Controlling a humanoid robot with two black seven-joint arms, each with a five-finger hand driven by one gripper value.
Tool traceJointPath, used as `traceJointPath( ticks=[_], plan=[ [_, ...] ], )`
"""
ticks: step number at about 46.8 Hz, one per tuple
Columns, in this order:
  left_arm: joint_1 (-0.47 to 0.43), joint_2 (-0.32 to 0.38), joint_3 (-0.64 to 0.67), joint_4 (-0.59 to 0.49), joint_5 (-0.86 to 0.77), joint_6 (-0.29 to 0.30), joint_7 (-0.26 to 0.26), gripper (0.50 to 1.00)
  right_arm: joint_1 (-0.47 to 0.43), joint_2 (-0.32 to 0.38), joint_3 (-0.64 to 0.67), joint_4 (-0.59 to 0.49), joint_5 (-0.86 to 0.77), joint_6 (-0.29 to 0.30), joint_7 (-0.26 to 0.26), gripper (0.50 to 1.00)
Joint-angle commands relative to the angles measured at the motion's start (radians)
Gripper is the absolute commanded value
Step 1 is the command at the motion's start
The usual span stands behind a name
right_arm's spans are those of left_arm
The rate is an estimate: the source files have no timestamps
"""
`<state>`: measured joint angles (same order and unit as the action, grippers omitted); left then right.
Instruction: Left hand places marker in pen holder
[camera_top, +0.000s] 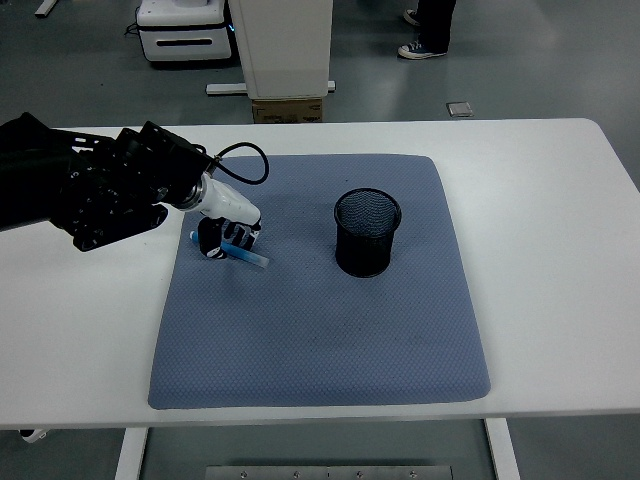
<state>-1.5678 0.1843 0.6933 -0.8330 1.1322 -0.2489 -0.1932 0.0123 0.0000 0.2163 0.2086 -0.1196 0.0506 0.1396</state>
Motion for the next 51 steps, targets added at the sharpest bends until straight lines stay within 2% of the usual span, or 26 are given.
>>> traceJointPath(
  ticks=[1,4,9,24,34,41,51],
  plan=[
    [0.002,0.000,0.000,0.000,0.000,0.000,0.001,0.604,0.000,0.000,0.000,0.000,0.000,0.000,0.000,1.000],
    [0.005,0.000,0.000,0.000,-0.002,0.000,0.002,0.572,0.000,0.000,0.000,0.000,0.000,0.000,0.000,1.000],
    [0.009,-0.002,0.002,0.000,-0.003,0.000,0.003,0.549,0.000,0.000,0.000,0.000,0.000,0.000,0.000,1.000],
    [0.008,-0.005,-0.005,0.000,-0.028,0.002,0.003,0.549,0.000,0.000,0.000,0.000,0.000,0.000,0.000,1.000],
    [0.012,-0.008,-0.008,0.000,-0.055,0.013,0.021,0.549,0.000,0.000,0.000,0.000,0.000,0.000,0.000,1.000],
    [0.012,-0.005,-0.008,0.000,-0.055,0.013,0.021,0.502,0.000,0.000,0.000,0.000,0.000,0.000,0.000,1.000],
    [0.006,-0.005,-0.008,0.000,-0.058,0.013,0.023,0.500,0.000,0.000,0.000,0.000,0.000,0.000,0.000,1.000]
  ],
)
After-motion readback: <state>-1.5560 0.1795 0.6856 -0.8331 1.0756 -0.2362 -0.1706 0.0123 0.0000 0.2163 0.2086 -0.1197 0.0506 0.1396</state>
